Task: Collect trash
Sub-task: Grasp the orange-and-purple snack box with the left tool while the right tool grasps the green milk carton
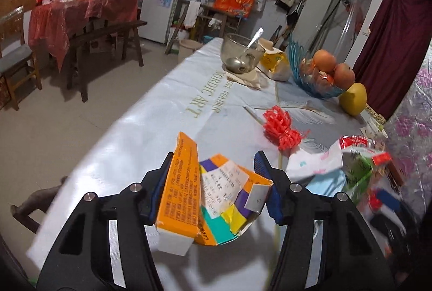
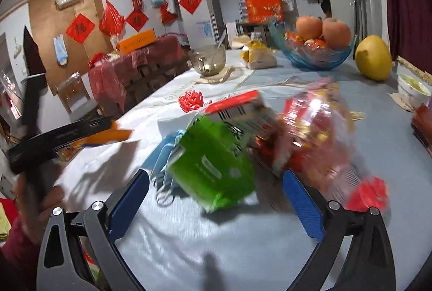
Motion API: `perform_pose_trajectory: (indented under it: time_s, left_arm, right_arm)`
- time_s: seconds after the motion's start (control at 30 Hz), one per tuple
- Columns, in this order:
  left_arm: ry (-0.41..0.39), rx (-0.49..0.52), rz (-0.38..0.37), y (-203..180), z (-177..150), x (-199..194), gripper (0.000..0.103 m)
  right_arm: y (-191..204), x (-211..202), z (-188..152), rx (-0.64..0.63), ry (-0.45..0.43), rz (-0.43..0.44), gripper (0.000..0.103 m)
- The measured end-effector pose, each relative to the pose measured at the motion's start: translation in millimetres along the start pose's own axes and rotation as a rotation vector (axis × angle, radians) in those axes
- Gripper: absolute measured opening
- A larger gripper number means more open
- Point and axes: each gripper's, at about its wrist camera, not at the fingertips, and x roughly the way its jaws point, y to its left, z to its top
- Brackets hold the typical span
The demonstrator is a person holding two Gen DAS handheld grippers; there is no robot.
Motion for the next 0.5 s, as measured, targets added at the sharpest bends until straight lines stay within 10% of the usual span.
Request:
perform_pose_trajectory:
  time_s: [0.17,0.23,0.5]
  left_arm:
    - [-0.010,0.010,-0.006,16.6,-4.3,-20.0,0.058]
    - [-0.001,0.011,-0.016,18.7,-9.3,-20.9,0.058]
    - [0.006,0.062,-0.028,8.1,-26.6,-21.0,0.059]
  right_arm:
    - [12.2,30.4,10.3,-0.014,0.058,-0.042,0.097]
    - [12.8,33.4,9.2,-0.004,0.067,-0.020,0.082]
    - [18.5,-36.3,-6.9,-0.031,-0.096,-0.002,0.081]
